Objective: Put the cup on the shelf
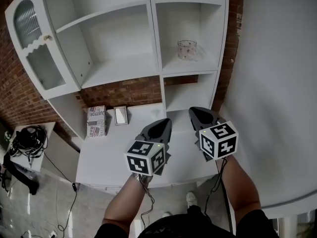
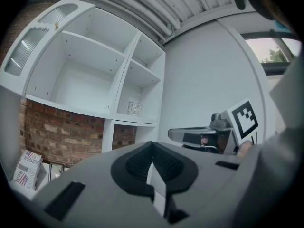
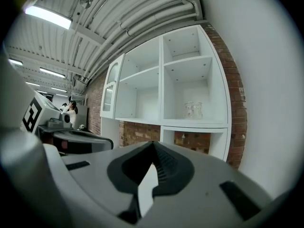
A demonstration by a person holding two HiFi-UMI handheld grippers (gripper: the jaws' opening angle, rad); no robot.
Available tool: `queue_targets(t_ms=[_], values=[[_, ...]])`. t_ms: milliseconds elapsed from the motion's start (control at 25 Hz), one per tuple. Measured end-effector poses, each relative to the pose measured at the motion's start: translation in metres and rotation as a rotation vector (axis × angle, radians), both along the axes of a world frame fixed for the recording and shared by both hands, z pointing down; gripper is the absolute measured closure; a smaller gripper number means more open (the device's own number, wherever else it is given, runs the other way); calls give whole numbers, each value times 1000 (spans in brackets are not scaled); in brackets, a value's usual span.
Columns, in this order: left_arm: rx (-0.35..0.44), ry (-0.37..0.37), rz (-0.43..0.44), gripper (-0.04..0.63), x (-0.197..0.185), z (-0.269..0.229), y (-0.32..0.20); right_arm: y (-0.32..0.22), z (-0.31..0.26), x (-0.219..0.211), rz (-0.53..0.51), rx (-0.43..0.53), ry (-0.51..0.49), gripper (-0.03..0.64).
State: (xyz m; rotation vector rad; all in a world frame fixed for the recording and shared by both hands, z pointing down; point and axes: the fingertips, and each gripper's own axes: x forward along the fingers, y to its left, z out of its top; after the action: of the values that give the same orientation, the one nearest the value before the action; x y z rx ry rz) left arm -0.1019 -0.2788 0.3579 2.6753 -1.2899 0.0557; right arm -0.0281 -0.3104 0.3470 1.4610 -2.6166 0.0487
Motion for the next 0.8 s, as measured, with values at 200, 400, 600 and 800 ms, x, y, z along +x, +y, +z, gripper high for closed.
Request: queue_targets(t_ms=[200,400,600,800], values=[[8,6,26,591,1,-2,19,23,2,5,32,0,-3,617],[15,7,52,591,6,-3,35,42,2,11,57,5,-6,617],[21,10,61,591,7,-5,46,55,5,11,66,5,-11,617],[25,10,54,591,1,-7,53,63,6,7,63,2,-13,617]])
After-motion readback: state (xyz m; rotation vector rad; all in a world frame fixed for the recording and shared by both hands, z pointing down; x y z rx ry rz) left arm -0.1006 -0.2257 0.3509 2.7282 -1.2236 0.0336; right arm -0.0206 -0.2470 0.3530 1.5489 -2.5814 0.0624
